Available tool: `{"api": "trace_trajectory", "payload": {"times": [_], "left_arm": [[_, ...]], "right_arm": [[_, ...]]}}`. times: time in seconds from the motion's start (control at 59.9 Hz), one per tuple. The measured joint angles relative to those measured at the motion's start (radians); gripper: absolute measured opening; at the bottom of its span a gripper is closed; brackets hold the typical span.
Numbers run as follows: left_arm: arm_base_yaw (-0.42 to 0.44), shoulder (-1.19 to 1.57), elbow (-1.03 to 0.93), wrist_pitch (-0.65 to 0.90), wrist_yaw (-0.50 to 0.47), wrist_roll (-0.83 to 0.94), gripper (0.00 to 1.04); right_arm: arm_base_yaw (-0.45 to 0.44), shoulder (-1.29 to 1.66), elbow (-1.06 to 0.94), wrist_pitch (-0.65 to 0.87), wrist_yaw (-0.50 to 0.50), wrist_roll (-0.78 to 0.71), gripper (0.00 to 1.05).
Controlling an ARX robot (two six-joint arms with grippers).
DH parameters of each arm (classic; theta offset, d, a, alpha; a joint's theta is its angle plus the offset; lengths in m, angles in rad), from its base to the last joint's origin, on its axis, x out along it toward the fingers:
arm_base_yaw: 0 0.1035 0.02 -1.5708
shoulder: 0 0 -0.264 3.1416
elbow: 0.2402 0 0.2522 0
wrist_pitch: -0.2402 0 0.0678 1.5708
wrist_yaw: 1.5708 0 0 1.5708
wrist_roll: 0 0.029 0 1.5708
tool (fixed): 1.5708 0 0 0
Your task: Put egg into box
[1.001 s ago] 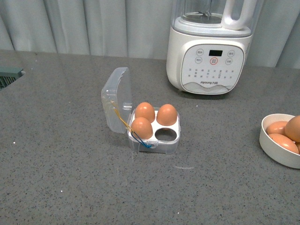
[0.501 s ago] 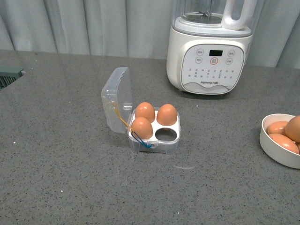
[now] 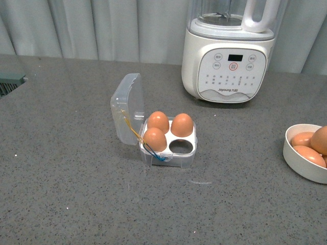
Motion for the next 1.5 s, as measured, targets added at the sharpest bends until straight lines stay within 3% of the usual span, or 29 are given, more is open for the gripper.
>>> {"api": "trace_trajectory", "payload": {"times": [0.517,0.567,0.618,0.768,0.918,1.118,1.502], "left_arm": [[0.000,0.000,0.000,0.000,0.000,0.000,0.98],[0.000,0.000,0.000,0.000,0.000,0.000,0.98],[0.000,0.000,0.000,0.000,-0.003,0.000,0.98],[0.000,0.000,0.000,-0.001,0.000,0.000,0.98],[0.000,0.000,0.000,-0.001,0.000,0.000,0.98],[0.000,0.000,0.000,-0.001,0.000,0.000,0.98],[0.000,0.000,0.000,-0.001,0.000,0.000,0.98]], "right_arm": [[0.000,0.000,0.000,0.000,0.001,0.000,0.95],[0.021,0.064,0.038,-0.091,0.123,0.044,0.95],[0.017,0.162,0.063,-0.085,0.176,0.056,0.95],[-0.122,0.671,0.125,0.220,0.079,0.020,0.95],[-0.161,1.009,0.188,0.474,0.016,-0.069,0.95],[-0.180,1.278,0.264,0.509,-0.177,-0.100,0.95],[-0.194,1.529,0.375,0.622,-0.230,-0.163,0.95]]}}
